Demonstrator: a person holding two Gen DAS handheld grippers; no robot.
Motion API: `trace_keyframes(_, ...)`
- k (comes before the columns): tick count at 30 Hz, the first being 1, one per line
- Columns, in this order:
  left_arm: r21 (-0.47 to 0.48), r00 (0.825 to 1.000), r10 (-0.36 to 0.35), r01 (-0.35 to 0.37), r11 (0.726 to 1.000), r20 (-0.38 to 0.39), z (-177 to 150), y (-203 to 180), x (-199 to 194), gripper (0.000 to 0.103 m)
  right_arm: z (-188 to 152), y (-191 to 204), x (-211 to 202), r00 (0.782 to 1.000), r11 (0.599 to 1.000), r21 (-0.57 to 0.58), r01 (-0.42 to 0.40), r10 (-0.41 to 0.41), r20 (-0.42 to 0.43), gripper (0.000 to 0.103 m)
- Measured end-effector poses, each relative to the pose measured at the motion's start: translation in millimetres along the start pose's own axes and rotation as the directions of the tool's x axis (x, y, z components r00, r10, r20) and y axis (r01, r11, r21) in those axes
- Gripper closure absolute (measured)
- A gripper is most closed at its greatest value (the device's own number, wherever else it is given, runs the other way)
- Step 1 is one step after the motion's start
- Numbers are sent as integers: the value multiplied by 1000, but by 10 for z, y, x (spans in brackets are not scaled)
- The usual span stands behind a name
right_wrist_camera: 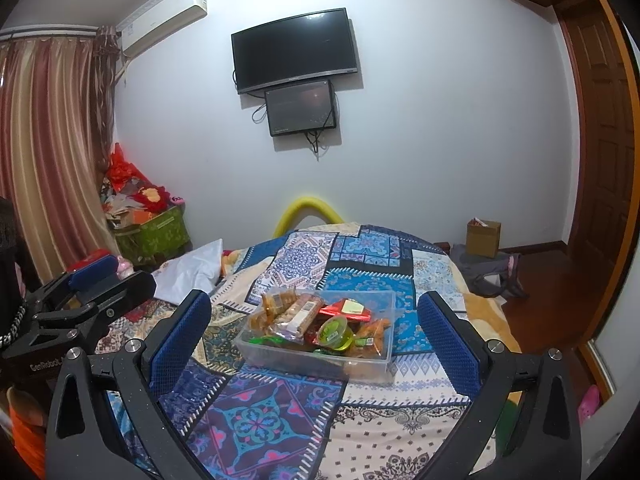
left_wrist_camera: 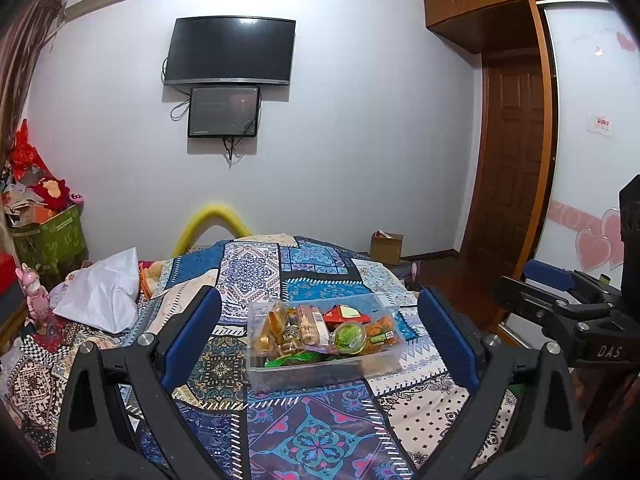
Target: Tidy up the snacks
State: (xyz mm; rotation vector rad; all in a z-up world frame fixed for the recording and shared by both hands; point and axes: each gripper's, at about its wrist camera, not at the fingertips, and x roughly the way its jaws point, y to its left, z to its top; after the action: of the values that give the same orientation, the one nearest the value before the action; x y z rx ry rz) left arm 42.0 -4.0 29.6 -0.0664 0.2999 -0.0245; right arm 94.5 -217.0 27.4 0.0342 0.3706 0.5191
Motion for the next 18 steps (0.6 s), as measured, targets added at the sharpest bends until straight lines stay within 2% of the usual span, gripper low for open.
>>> trace_keyframes(18,8,1000,-20,20,1000,-9,-29,-17,22,3,-4,-20,1,1000,1000,4,3,-3,-6,0)
